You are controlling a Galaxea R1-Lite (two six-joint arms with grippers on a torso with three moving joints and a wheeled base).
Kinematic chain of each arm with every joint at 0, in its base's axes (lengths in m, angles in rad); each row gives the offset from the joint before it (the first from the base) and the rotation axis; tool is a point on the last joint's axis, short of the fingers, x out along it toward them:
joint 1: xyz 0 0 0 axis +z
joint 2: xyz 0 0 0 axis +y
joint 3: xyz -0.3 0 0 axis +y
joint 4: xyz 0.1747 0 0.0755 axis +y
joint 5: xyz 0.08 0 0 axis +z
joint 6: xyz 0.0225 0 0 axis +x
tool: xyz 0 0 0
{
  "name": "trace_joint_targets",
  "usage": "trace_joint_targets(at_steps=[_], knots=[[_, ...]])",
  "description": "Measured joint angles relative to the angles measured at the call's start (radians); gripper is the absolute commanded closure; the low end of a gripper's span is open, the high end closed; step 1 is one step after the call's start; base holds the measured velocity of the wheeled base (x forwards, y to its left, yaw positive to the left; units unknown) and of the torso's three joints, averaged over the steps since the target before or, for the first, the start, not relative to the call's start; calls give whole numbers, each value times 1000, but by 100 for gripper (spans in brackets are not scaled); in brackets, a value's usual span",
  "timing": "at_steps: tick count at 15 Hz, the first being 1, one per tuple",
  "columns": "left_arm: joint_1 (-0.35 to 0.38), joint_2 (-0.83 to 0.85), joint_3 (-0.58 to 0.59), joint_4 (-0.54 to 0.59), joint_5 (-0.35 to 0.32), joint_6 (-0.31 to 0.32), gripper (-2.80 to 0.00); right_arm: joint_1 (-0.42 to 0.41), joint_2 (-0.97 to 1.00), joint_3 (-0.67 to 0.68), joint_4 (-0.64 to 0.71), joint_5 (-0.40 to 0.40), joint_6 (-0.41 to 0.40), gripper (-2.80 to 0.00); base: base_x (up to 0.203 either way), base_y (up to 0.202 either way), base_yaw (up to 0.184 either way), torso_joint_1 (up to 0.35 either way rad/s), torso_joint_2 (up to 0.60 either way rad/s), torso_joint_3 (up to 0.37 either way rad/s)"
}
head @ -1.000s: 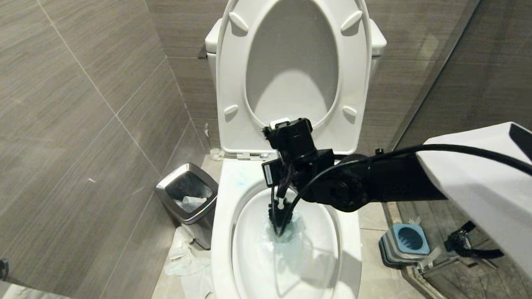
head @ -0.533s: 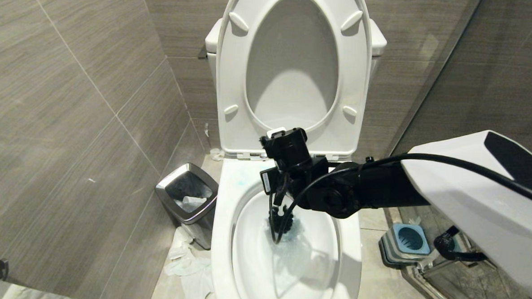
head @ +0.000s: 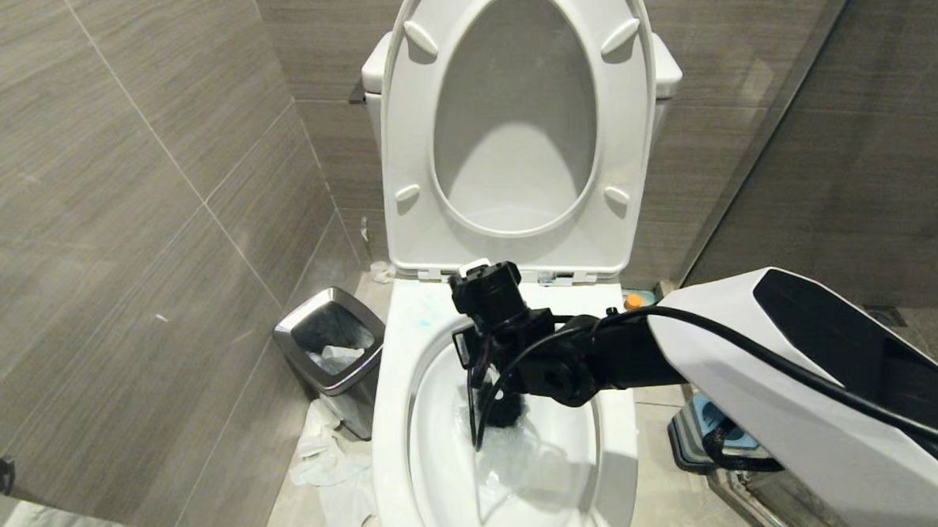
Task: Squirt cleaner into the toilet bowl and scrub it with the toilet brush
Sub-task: Scrub the toilet bowl
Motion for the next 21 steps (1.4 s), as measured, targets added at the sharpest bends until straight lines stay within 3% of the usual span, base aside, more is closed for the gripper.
trace_joint_targets(at_steps=[2, 7, 10, 13, 17, 21], knots=[[0, 0, 0, 0, 0, -1, 0, 7, -65, 60, 0, 4, 3, 0, 0, 0, 0, 0, 0, 0], [0, 0, 0, 1, 0, 0, 0, 48, -302, 354, -7, 47, 4, 0, 0, 0, 0, 0, 0, 0], [0, 0, 0, 0, 0, 0, 0, 100, -355, 388, -11, 51, 2, 0, 0, 0, 0, 0, 0, 0], [0, 0, 0, 0, 0, 0, 0, 131, -320, 350, -10, 49, 0, 0, 0, 0, 0, 0, 0, 0], [0, 0, 0, 0, 0, 0, 0, 137, -195, 176, -2, 23, -11, 0, 0, 0, 0, 0, 0, 0], [0, 0, 0, 0, 0, -1, 0, 97, -113, 28, 5, 6, -76, 0, 0, 0, 0, 0, 0, 0]])
